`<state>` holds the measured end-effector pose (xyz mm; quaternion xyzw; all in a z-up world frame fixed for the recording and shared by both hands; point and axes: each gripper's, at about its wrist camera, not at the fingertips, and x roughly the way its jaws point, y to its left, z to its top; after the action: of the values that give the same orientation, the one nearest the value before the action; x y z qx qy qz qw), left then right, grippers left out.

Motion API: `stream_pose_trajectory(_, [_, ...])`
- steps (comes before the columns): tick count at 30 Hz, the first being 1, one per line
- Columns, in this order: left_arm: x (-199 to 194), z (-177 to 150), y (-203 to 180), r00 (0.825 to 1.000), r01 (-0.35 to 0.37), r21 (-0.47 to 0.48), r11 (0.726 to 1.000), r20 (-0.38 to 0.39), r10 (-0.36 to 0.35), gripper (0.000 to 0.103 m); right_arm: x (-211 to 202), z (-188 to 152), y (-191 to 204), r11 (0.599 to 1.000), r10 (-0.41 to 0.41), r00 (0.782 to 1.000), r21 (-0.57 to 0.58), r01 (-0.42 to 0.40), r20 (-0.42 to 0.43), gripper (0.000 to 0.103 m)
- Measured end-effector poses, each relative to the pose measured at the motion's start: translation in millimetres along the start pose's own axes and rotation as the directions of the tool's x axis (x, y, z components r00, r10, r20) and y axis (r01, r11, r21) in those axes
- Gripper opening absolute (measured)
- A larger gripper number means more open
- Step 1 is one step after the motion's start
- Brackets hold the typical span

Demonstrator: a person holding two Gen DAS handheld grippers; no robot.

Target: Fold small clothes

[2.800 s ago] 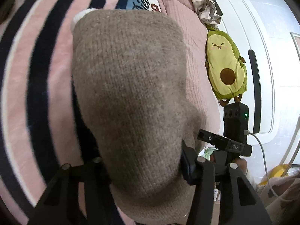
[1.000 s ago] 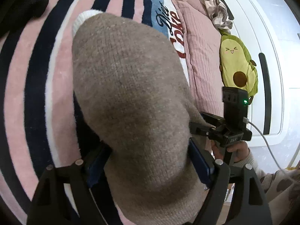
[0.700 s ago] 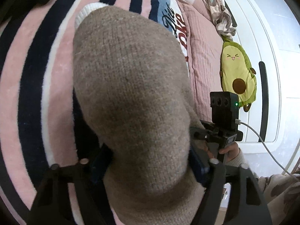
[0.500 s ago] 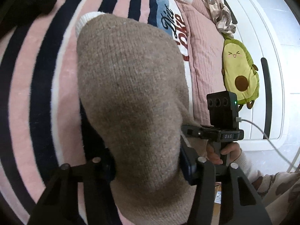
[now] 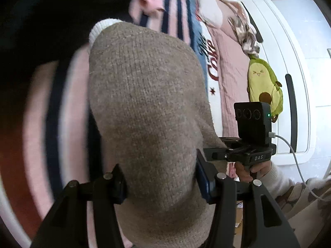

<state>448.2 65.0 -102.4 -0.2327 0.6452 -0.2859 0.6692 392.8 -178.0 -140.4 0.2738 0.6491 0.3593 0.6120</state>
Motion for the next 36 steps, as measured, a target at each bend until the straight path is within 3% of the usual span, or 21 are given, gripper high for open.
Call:
stream_pose_trajectory(10, [-125,-72,113,0.993,-0.083,-0.067,0.994,0.078,0.088,0.050,137,12,98,0.995,0.030,0.991,-0.089,-0.042,-0.133,0.046])
stream_pose_trajectory(18, [-197,-125,203,0.986,-0.113,-0.108,0.988,0.110,0.124,0.050,240,16,158,0.991,0.038,0.979,-0.120,-0.063,-0.202,0.046])
stream_pose_trajectory(22, [-220,-137,243,0.981,-0.142,-0.109,0.984,0.119,0.154,0.050,272,15,170,0.990,0.031,0.976,-0.130,-0.060,-0.215,0.046])
stream_pose_trajectory(25, [-224,-142,260,0.980,-0.149,-0.115,0.982,0.113,0.162,0.050,281,16,170,0.989,0.015,0.979,-0.141,-0.045,-0.205,0.046])
stream_pose_trajectory(32, [-219,-147,260,0.979,-0.146,-0.106,0.984,0.125,0.159,0.052,271,3,156,0.991,-0.030,0.982,-0.131,0.005,-0.187,0.048])
stream_pose_trajectory(36, [-219,-146,250,0.972,-0.193,-0.102,0.976,0.118,0.204,0.056,266,-2,161,0.990,-0.061,0.983,-0.135,0.038,-0.172,0.050])
